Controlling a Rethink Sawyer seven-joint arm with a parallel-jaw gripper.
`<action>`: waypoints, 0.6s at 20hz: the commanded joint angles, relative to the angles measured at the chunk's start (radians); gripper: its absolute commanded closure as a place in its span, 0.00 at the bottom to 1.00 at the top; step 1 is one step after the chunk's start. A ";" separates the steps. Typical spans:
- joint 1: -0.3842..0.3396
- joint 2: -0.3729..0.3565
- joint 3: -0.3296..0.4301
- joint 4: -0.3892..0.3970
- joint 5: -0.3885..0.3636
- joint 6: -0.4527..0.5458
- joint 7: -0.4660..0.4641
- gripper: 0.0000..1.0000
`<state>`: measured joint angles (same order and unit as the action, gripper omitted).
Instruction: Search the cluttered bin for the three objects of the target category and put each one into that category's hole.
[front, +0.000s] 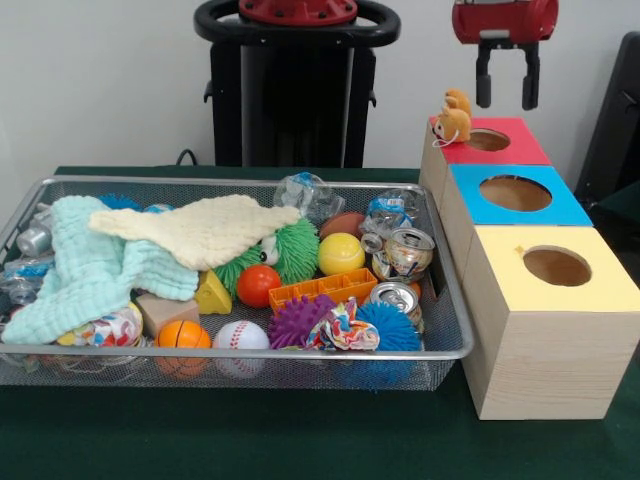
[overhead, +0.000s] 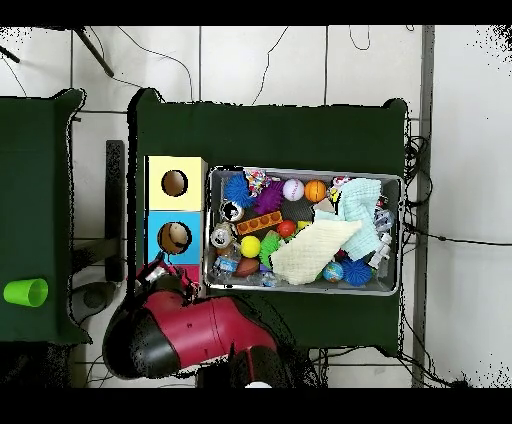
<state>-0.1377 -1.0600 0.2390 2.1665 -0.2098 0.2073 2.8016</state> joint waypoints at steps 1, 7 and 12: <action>-0.052 0.026 -0.025 -0.061 -0.020 0.020 -0.008 0.00; -0.156 -0.025 0.071 -0.010 0.024 0.030 -0.035 0.00; -0.171 -0.084 0.096 -0.029 0.072 0.128 -0.054 0.00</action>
<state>-0.2636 -1.0927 0.2510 2.1596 -0.1921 0.2077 2.8016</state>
